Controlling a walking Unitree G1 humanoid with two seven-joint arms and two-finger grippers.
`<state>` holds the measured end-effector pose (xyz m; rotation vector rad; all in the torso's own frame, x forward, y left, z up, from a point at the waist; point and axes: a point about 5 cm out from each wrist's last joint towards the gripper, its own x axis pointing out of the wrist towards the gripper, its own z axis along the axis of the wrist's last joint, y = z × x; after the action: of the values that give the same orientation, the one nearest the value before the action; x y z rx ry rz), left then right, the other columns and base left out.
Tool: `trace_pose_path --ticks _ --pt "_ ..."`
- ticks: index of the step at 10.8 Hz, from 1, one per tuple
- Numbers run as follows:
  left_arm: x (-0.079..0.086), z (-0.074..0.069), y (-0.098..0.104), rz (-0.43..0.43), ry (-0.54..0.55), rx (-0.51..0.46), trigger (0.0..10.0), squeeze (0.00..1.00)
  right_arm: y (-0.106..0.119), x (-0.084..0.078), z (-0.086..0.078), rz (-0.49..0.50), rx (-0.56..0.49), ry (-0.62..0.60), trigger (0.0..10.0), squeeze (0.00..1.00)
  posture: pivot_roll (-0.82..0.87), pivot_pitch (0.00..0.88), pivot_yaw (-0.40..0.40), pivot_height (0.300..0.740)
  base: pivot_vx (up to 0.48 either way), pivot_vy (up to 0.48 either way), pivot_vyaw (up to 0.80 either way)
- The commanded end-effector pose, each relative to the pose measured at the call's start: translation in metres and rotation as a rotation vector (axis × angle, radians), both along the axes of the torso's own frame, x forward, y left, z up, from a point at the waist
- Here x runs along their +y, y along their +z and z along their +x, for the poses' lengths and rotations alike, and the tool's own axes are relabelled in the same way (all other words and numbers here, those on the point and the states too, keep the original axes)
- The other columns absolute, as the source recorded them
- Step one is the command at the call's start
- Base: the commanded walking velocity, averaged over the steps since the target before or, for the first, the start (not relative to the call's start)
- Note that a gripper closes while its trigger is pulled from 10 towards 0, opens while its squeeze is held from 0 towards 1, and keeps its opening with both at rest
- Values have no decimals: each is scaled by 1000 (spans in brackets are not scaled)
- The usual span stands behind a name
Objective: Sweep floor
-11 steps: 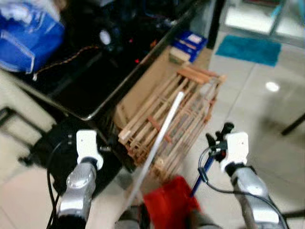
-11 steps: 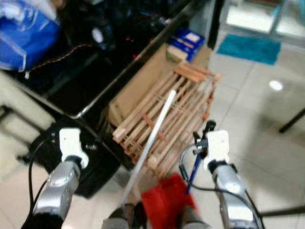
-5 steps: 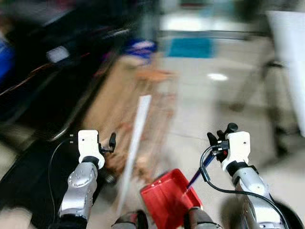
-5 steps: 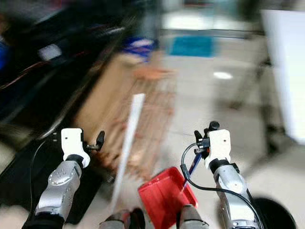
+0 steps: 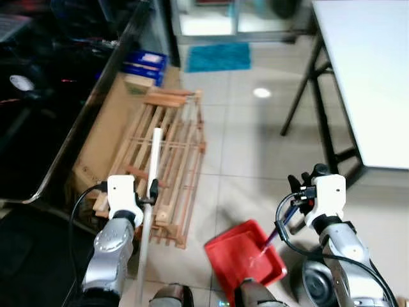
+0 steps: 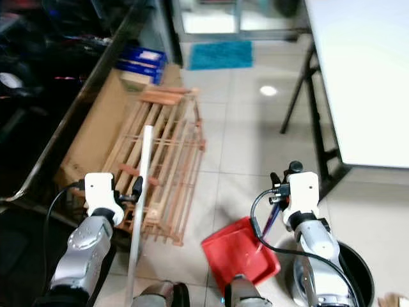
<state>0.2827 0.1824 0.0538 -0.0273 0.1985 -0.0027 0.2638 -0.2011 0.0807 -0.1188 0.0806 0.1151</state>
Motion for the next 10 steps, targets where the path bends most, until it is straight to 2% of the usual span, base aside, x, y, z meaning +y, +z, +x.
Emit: trace_pose_path --ticks 1,4,7,10 --pt "7 -4 -4 -1 25 18 10000 0 3 6 0 23 -18 21 10000 0 -175 172 119 740 0 0 -456" --pt "7 -5 -6 -2 30 25 10000 0 3 6 0 20 -18 22 10000 0 -176 175 117 740 0 0 0" --pt "11 -8 -16 -15 53 96 10000 0 4 5 -4 18 -16 21 10000 0 -178 201 118 740 0 0 0" --pt "15 -10 -25 -11 55 143 10000 0 4 -2 -13 11 0 7 10000 0 -184 257 120 740 0 0 0"
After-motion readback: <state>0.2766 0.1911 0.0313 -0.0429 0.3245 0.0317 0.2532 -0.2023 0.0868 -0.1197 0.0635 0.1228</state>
